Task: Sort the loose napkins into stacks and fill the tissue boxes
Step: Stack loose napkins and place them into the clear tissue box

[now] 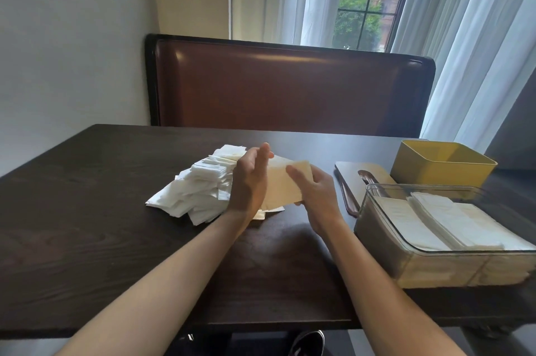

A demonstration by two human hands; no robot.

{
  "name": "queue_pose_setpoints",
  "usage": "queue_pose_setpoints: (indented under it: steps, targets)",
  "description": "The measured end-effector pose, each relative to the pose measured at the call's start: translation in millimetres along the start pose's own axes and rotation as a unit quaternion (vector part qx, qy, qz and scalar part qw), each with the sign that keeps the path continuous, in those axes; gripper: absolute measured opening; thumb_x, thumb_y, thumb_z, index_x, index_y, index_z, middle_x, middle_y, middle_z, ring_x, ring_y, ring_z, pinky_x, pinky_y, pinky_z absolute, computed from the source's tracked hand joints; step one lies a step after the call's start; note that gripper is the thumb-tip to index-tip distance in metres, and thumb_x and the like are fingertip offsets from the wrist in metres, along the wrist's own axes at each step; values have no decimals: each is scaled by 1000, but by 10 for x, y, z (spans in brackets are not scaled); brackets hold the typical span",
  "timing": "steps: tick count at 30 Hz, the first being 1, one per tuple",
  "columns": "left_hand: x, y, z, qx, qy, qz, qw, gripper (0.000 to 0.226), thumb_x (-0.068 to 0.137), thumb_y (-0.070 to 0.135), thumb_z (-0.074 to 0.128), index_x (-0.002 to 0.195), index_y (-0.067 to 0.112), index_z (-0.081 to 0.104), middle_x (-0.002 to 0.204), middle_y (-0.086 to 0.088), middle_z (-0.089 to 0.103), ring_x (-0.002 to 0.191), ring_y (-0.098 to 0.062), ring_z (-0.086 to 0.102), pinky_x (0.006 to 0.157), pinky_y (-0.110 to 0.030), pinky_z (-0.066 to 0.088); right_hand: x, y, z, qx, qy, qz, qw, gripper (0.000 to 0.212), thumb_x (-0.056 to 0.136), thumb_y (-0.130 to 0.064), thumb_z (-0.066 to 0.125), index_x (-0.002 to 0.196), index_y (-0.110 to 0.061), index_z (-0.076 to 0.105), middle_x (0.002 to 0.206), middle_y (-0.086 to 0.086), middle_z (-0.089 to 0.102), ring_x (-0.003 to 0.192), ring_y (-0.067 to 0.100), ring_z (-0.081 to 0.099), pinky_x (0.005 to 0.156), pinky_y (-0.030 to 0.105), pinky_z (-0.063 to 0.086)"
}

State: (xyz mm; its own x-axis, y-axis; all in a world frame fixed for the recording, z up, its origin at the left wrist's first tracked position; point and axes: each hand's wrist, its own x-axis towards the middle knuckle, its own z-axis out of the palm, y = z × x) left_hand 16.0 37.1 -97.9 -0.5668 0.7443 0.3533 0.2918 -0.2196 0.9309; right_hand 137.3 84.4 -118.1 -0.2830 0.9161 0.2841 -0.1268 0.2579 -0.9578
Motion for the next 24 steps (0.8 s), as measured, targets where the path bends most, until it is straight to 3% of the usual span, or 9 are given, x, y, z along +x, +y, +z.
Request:
queue_pose_setpoints:
  steps: [3, 6, 9, 11, 16, 18, 22, 24]
  targets:
    - [-19, -51, -118, -19, -114, -22, 993, 33, 94, 37, 68, 115, 12, 63, 87, 1, 68, 73, -10, 64, 54, -14, 46, 55, 41, 6, -20, 33, -3, 999, 15, 91, -27, 70, 96, -13, 66, 85, 5, 67, 76, 16, 65, 50, 21, 48]
    - [3, -65, -218, 10, -185, -48, 982, 43, 87, 23, 78, 125, 16, 59, 104, -3, 69, 88, -13, 67, 67, -17, 53, 107, 81, 15, -28, 47, -2, 998, 26, 90, -31, 70, 104, -10, 67, 94, 10, 69, 80, 21, 66, 55, 23, 51]
    - [95, -65, -354, -8, -274, -98, 957, 51, 73, 21, 85, 119, 10, 67, 103, -14, 74, 92, -22, 71, 83, -35, 56, 165, 80, 44, 0, 54, 15, 998, 28, 91, -34, 68, 105, -10, 68, 95, 10, 69, 82, 22, 65, 60, 28, 51]
    - [134, -48, -455, -16, -308, -116, 944, 48, 68, 21, 78, 113, 3, 71, 103, -21, 74, 90, -25, 70, 82, -37, 55, 215, 31, 66, 16, 57, 41, 997, 29, 95, -39, 60, 101, -12, 67, 92, 8, 66, 82, 20, 64, 65, 28, 51]
    - [316, 99, -670, -181, -231, -198, 935, 22, 91, 8, 62, 112, 2, 66, 103, -16, 69, 88, -25, 69, 68, -31, 59, 430, -70, 51, 67, 87, 117, 987, 46, 105, -40, 40, 102, -4, 67, 85, 13, 67, 79, 26, 61, 75, 32, 53]
    - [400, 146, -748, -240, -200, -219, 925, 20, 95, 10, 58, 114, 7, 62, 106, -15, 70, 94, -27, 71, 70, -31, 62, 538, -10, 58, 28, 97, 127, 987, 48, 106, -40, 36, 96, -6, 68, 92, 11, 70, 90, 28, 65, 81, 33, 53]
    - [552, 186, -812, -255, -195, -228, 919, 33, 94, 22, 61, 125, 12, 59, 113, -17, 70, 98, -31, 73, 79, -38, 62, 741, 186, 141, -102, 83, 137, 982, 46, 103, -42, 36, 85, -18, 70, 111, 8, 70, 109, 28, 60, 104, 45, 44]
    - [612, 200, -793, -255, -188, -223, 922, 38, 94, 26, 62, 129, 12, 59, 119, -18, 69, 102, -30, 72, 80, -38, 61, 811, 262, 187, -161, 58, 137, 976, 42, 102, -40, 42, 93, -12, 71, 118, 13, 68, 111, 30, 60, 102, 43, 45]
